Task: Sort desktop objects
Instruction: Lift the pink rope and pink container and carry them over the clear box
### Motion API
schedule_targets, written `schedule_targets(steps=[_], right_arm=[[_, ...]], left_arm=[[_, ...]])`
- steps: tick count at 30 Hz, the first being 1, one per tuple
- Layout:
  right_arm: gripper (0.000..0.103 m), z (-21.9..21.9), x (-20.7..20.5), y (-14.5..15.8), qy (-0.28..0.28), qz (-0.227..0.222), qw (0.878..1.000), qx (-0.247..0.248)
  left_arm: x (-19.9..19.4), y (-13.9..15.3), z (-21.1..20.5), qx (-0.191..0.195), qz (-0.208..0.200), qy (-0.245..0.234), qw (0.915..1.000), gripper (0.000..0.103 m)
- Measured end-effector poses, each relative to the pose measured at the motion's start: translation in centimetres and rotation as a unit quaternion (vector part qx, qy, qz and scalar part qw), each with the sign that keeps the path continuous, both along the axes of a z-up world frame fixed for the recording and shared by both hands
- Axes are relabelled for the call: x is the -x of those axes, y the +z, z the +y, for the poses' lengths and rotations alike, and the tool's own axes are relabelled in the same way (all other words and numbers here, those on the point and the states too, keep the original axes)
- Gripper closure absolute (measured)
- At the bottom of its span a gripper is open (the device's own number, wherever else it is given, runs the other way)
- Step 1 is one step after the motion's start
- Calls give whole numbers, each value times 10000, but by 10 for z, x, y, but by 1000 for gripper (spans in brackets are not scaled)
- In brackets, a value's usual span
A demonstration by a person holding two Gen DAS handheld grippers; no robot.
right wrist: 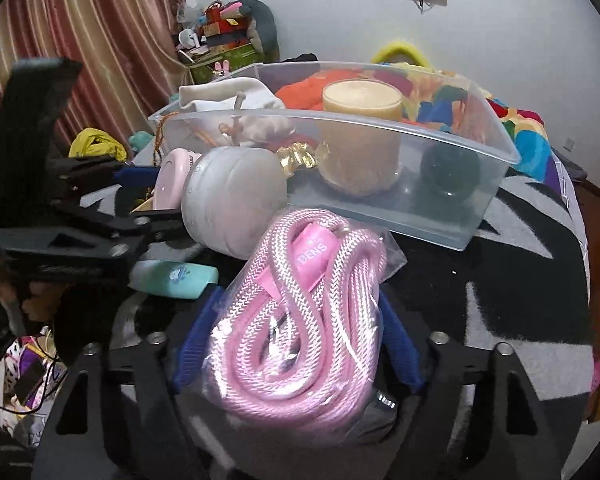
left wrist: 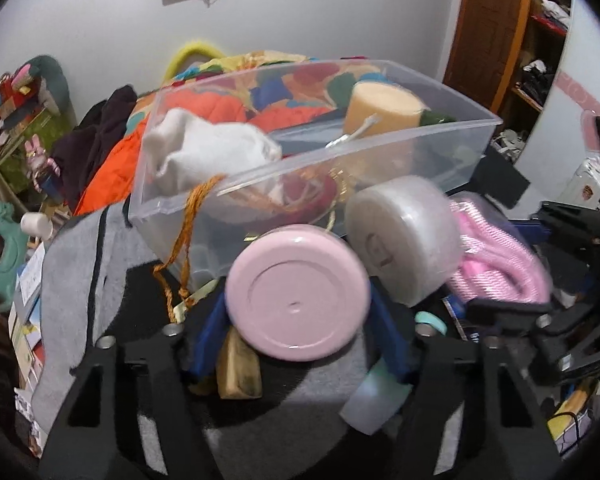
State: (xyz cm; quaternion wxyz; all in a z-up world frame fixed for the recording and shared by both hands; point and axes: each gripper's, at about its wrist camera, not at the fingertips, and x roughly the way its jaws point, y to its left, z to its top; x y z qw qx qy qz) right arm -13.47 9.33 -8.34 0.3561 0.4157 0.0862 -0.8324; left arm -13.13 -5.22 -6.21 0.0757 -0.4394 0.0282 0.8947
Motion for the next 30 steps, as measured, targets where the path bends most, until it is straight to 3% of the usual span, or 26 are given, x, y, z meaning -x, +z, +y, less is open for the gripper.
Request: schedule_targets(steps=[3,7,10,13,19,22,23,24,27,30], right_arm=[[38,10,0,3,-38,-57,9999,128],[40,21,2,6,-132,-87,9996,245],[62,31,5,10,-260,-104,9990,347],[65,39,12,13,-241,-331,9977,543],[70,39,6,15,-261,-111,9982,526],[77,43,5,21,-285,-43,9976,637],[90,44,6,23,-282,-21,9974,666],[94,45,6,26,-270,30,9972,689],[95,47,5,37,-210,139,9967,778],[95,40,3,38,-182,173,9984,502]], left_arm=[[-7,3,0,-161,144,-92,9997,40],[-22,10,5,-28,358,-240,9991,40],[-29,17,5,-125,409,-279,9987,40],[-34,24,2,-205,468,-271,9983,40],[-41,39,-1,-316,670,-192,9971,40],[-43,46,-3,-328,786,-179,9962,40],[-42,49,-4,-341,819,-168,9959,40],[-42,51,-5,-362,843,-156,9957,40],[-42,58,-7,-426,917,-113,9948,40],[-42,60,-8,-454,941,-98,9945,40]])
